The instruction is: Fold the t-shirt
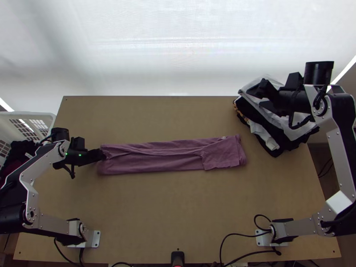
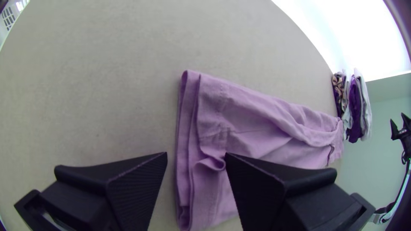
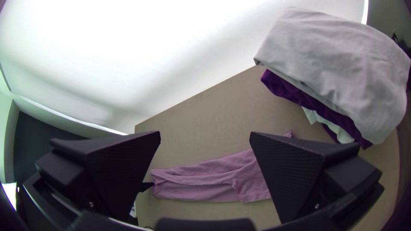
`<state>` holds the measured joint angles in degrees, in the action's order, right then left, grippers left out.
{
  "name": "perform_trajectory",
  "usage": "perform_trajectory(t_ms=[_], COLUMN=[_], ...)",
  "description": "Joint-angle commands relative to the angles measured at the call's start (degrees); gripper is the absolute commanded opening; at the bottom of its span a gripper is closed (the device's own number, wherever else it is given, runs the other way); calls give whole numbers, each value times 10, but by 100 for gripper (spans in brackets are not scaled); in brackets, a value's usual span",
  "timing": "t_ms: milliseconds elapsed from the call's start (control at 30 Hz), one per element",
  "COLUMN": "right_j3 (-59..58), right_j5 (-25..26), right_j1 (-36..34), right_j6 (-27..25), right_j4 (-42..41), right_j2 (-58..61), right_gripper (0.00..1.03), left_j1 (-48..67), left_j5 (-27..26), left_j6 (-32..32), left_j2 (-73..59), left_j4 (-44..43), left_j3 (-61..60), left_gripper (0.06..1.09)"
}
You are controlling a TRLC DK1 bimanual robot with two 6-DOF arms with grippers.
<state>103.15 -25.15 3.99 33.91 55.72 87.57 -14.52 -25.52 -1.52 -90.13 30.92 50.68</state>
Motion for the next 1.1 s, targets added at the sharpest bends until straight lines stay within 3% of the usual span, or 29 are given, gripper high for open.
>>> perform_trajectory(t_ms=[0,333,467,667,900,1067], right_j3=[19,29,32,28,19,14], right_j5=[-6,-6,-6,-5,-5,-5], right_j1=[-6,-6,-7,-14,-16,-14], right_j6=[10,10,10,6,0,0], right_j4=[7,9,10,10,10,10], right_j2=[-9,-7,-7,-7,-9,-10], right_gripper=[98,98,98,98,98,98], left_j1=[17,83,83,14,-120,-174], left_j5=[-4,-3,-3,-3,-4,-8], left_j6=[5,54,71,40,-66,-96], left_j2=[-24,-43,-37,-30,-39,-42], left_j4=[-2,-8,-21,-4,75,152], left_j3=[-12,-8,-7,11,66,128], left_gripper=[74,70,11,10,10,10])
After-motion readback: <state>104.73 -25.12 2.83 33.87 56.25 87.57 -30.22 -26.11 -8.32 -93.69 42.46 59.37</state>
